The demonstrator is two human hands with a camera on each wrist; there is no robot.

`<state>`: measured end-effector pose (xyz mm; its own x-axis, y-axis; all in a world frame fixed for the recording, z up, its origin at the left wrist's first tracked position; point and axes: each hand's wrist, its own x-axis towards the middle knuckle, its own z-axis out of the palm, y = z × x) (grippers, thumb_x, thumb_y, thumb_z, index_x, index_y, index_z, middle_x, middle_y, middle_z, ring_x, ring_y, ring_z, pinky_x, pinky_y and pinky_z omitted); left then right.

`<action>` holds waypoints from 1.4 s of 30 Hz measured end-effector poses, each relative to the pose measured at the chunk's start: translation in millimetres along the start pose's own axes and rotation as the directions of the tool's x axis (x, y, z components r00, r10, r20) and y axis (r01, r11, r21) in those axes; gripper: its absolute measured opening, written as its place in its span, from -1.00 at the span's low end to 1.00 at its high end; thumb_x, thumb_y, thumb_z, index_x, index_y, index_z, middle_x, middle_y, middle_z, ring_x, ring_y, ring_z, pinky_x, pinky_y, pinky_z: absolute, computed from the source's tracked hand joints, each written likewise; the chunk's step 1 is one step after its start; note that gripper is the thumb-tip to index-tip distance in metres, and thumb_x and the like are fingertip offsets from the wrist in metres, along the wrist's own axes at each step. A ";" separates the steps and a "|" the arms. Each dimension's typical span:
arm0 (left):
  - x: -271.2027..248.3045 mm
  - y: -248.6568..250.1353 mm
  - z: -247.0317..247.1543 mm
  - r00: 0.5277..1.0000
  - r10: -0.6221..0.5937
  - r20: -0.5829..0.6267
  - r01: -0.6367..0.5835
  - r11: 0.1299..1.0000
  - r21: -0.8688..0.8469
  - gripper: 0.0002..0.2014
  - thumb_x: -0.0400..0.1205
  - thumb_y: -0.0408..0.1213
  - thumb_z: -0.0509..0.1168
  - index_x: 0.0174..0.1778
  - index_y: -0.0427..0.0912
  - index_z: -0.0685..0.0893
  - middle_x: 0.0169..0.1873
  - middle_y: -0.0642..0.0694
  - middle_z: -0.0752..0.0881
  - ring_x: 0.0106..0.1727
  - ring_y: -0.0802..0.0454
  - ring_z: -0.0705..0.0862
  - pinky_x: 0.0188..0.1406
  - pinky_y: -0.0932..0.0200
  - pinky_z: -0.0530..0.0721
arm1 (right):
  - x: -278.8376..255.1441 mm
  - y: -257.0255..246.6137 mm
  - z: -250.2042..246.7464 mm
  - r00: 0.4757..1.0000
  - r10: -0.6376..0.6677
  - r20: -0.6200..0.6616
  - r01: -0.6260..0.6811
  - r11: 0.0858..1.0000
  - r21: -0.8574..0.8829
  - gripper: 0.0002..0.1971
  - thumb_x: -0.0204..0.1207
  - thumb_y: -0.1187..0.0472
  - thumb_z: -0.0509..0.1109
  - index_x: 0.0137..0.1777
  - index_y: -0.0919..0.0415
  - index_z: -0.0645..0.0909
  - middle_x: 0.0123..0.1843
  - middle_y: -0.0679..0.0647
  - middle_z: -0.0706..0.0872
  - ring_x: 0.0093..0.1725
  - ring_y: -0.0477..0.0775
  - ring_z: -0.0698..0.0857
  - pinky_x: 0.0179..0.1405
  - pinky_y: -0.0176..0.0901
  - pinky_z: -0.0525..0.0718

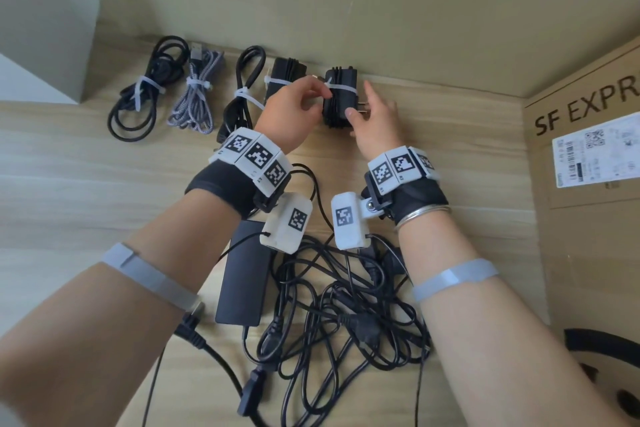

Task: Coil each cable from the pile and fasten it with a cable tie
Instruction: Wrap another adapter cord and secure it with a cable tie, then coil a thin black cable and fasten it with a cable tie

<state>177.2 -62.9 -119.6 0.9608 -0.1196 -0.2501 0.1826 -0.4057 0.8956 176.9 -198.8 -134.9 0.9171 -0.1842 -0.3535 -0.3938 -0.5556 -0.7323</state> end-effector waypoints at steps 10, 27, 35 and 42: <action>-18.5 15.4 -9.8 0.999 0.040 0.018 -0.042 0.995 0.095 -0.80 0.60 -0.40 0.17 0.02 -0.06 0.61 0.04 0.04 0.65 -0.08 -0.11 0.69 0.09 -0.07 0.68 | -22.6 -11.7 -25.6 0.996 -0.032 -0.081 0.024 0.995 -0.097 -0.58 0.61 0.18 0.26 0.47 0.05 0.42 0.35 0.14 0.47 0.17 -0.02 0.54 0.06 -0.45 0.29; -99.4 46.1 -19.9 0.979 0.108 0.173 -0.122 0.990 0.074 -0.83 0.62 -0.45 0.14 -0.08 -0.10 0.58 -0.06 -0.01 0.67 0.00 -0.10 0.75 0.15 -0.10 0.69 | -119.3 -21.3 -41.9 0.999 -0.036 -0.021 0.032 0.985 -0.170 -0.71 0.59 0.25 0.22 0.27 0.04 0.57 0.14 0.06 0.59 0.11 0.02 0.59 0.02 -0.28 0.43; -136.4 46.1 -11.4 0.961 0.112 0.254 -0.135 0.988 0.072 -0.83 0.66 -0.41 0.14 -0.14 -0.08 0.56 -0.07 -0.04 0.66 -0.03 -0.10 0.75 0.11 -0.14 0.70 | -166.8 -2.0 -41.9 0.997 0.052 0.053 -0.041 0.981 -0.188 -0.76 0.60 0.21 0.24 0.22 0.03 0.59 0.18 0.00 0.64 -0.01 -0.01 0.63 -0.07 -0.30 0.49; -151.2 34.2 0.2 0.955 0.056 0.291 -0.093 0.989 0.115 -0.75 0.65 -0.39 0.15 -0.26 0.05 0.52 -0.14 -0.01 0.65 -0.05 -0.08 0.75 0.13 -0.11 0.69 | -191.5 18.3 -33.1 0.978 0.177 0.109 -0.152 0.967 -0.203 -0.75 0.56 0.20 0.28 0.21 0.07 0.60 -0.02 0.08 0.75 -0.16 0.00 0.72 -0.24 -0.22 0.60</action>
<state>38.1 -58.8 -51.2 0.8672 -0.4009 -0.2954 0.0671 -0.4939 0.8669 -3.9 -200.5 -61.3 0.8207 -0.1899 -0.5389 -0.5080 -0.6743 -0.5360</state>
